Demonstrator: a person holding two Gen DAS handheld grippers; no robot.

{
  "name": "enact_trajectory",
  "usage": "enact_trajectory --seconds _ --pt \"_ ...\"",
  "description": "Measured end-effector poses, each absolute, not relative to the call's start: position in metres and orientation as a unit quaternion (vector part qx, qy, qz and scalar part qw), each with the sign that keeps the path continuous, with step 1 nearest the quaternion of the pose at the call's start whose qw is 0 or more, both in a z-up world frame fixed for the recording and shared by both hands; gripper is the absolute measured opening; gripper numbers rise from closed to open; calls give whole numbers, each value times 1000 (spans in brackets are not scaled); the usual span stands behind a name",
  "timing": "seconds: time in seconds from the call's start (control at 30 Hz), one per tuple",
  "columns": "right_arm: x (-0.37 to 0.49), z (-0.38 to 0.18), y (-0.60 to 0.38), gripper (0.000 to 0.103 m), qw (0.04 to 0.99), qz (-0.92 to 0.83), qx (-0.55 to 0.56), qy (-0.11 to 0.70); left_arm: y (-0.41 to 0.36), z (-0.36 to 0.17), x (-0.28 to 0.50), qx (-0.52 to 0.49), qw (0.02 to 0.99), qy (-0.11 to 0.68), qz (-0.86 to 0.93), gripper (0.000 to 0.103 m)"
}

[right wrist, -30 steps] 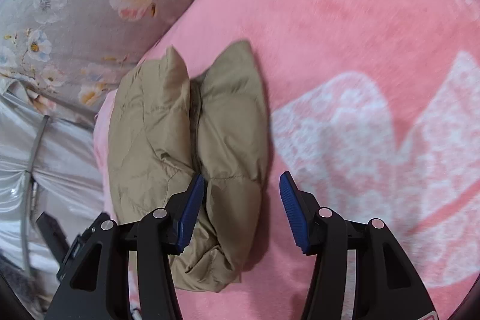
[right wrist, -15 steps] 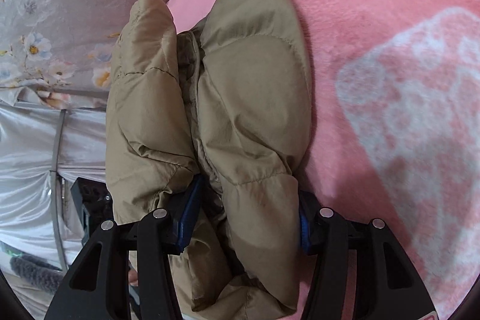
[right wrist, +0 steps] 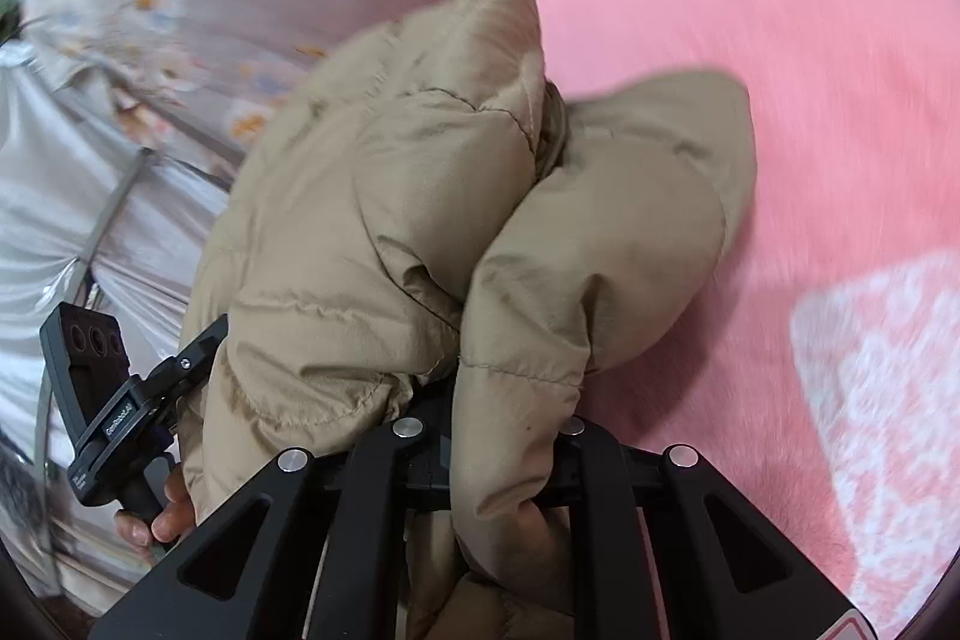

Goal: Fold large clothes

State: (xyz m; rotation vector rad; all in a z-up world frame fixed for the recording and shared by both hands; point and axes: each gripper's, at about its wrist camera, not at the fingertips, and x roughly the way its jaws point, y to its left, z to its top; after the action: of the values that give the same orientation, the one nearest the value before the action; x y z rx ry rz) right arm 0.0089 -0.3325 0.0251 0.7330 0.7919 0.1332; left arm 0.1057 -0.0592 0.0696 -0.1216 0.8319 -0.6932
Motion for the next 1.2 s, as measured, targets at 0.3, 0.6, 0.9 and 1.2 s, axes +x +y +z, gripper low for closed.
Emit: enact_trajectory --seconds 0.3,0.6,0.9,1.2 --pt "9 144 -301 12 933 57 233 267 -48 155 88 -38 897 281 -338 50" --pt "48 214 -262 12 968 53 150 195 -11 211 117 -53 919 184 -345 50" --pt "143 192 -239 13 962 60 149 220 12 184 196 -52 932 192 -304 50" --pt "243 66 -229 13 936 61 169 304 22 59 296 -49 925 287 -242 52"
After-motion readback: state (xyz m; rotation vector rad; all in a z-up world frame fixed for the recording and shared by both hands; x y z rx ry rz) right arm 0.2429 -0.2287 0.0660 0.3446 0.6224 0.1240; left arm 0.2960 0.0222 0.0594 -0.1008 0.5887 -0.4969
